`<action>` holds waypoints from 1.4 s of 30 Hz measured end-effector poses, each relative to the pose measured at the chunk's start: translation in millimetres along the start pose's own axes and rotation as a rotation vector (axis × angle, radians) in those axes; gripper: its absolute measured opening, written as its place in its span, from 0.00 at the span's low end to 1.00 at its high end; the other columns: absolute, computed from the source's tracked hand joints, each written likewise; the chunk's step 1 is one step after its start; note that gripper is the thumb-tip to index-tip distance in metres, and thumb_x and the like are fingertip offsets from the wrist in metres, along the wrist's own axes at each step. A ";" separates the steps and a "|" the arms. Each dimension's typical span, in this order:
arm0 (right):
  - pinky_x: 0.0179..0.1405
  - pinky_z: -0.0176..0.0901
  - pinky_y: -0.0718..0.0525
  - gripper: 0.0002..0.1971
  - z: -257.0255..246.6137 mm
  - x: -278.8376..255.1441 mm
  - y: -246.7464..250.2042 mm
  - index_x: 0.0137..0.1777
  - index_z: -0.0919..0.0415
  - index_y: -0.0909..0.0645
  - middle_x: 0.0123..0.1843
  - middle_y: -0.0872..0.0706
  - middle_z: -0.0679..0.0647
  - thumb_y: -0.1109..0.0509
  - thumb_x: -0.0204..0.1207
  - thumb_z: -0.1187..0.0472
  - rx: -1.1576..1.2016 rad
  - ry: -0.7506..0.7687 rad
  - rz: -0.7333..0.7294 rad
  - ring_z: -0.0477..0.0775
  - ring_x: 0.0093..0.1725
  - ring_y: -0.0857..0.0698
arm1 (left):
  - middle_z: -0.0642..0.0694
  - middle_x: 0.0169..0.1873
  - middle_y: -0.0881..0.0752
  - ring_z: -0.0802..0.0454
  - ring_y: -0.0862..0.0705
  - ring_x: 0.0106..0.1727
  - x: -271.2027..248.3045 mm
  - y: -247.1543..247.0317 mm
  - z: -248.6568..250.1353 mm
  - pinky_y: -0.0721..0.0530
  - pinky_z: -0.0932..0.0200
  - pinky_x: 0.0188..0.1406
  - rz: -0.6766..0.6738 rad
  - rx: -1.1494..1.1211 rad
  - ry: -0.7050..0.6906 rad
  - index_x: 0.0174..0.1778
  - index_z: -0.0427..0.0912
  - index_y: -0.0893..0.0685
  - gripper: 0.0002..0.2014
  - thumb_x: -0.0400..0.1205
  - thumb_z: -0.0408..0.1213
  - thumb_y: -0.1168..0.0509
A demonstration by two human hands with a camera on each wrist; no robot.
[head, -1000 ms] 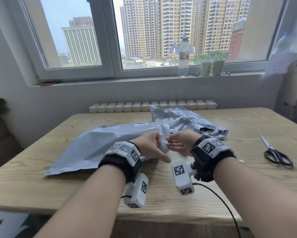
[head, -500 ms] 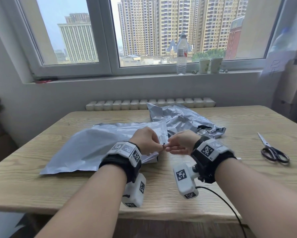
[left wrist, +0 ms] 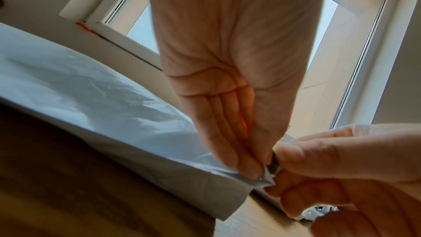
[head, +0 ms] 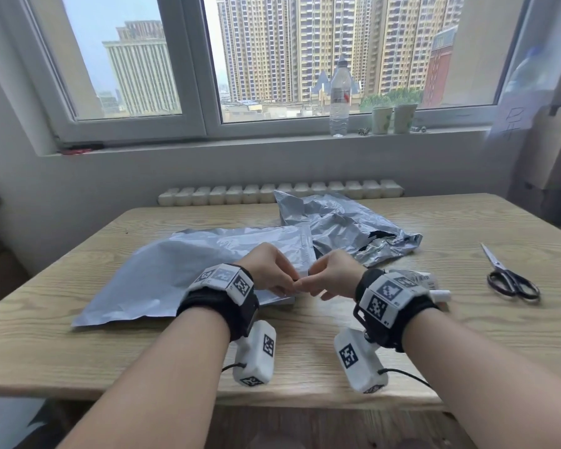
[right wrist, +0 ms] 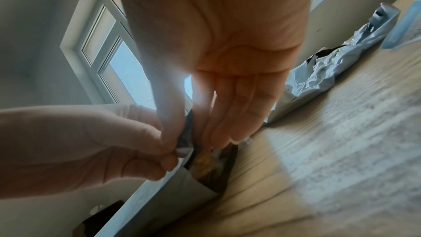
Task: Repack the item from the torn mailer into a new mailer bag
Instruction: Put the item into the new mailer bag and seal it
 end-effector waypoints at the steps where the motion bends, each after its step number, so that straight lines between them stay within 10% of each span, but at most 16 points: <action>1: 0.38 0.39 0.13 0.13 0.4 0.2 0.2 0.37 0.68 0.12 0.31 0.14 0.54 0.19 0.66 0.56 -0.005 0.004 0.010 0.45 0.32 0.16 | 0.40 0.32 0.11 0.57 0.12 0.30 -0.6 -0.2 0.0 0.11 0.67 0.36 -0.002 -0.005 -0.003 0.47 0.27 0.10 0.09 0.72 0.21 0.26; 19: 0.37 0.40 0.12 0.07 6.0 -0.1 -0.8 0.50 0.64 0.14 0.45 0.11 0.60 0.31 0.77 0.72 0.234 0.044 -0.014 0.50 0.37 0.13 | 0.40 0.34 0.11 0.52 0.12 0.34 -3.8 9.6 -3.4 0.13 0.62 0.37 0.127 -0.199 0.025 0.38 0.35 0.13 0.04 0.78 0.28 0.32; 27: 0.34 0.42 0.12 0.02 -0.7 0.9 -0.7 0.43 0.66 0.14 0.42 0.09 0.63 0.25 0.73 0.67 0.263 0.051 0.072 0.52 0.37 0.11 | 0.43 0.33 0.13 0.54 0.15 0.36 -5.8 13.7 -5.0 0.14 0.62 0.36 0.150 -0.157 -0.002 0.37 0.37 0.13 0.03 0.75 0.27 0.30; 31: 0.34 0.40 0.13 0.15 0.0 1.2 -5.3 0.46 0.67 0.11 0.42 0.08 0.60 0.22 0.70 0.54 0.230 0.055 0.030 0.47 0.37 0.11 | 0.39 0.34 0.12 0.53 0.13 0.34 -7.2 17.3 -7.8 0.10 0.63 0.40 0.167 -0.220 0.004 0.43 0.29 0.11 0.04 0.74 0.23 0.30; 42: 0.32 0.35 0.13 0.05 0.6 0.9 -6.2 0.38 0.63 0.14 0.35 0.12 0.59 0.28 0.75 0.69 0.216 0.100 0.024 0.47 0.32 0.14 | 0.37 0.34 0.11 0.57 0.12 0.28 -7.7 15.8 -9.9 0.11 0.66 0.36 0.167 -0.272 0.019 0.47 0.26 0.12 0.06 0.75 0.23 0.28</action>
Point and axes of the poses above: each hand's wrist, its own x-axis towards the middle knuckle, its own y-axis out of the back of the hand, z = x × y, the point moved 4 cm from there along x, towards the middle knuckle
